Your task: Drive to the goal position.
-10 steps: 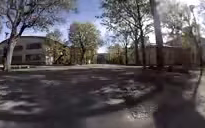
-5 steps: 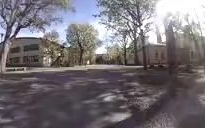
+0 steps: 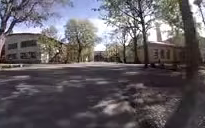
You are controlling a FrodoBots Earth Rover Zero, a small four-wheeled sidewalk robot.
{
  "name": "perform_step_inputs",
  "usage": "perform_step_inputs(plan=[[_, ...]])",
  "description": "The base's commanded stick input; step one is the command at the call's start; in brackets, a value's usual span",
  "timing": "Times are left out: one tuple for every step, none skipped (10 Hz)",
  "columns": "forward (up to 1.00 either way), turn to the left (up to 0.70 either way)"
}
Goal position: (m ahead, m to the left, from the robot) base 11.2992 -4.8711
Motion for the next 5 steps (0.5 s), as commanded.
perform_step_inputs(plan=[[1.0,0.0],[1.0,0.0],[1.0,0.0],[1.0,0.0],[1.0,0.0]])
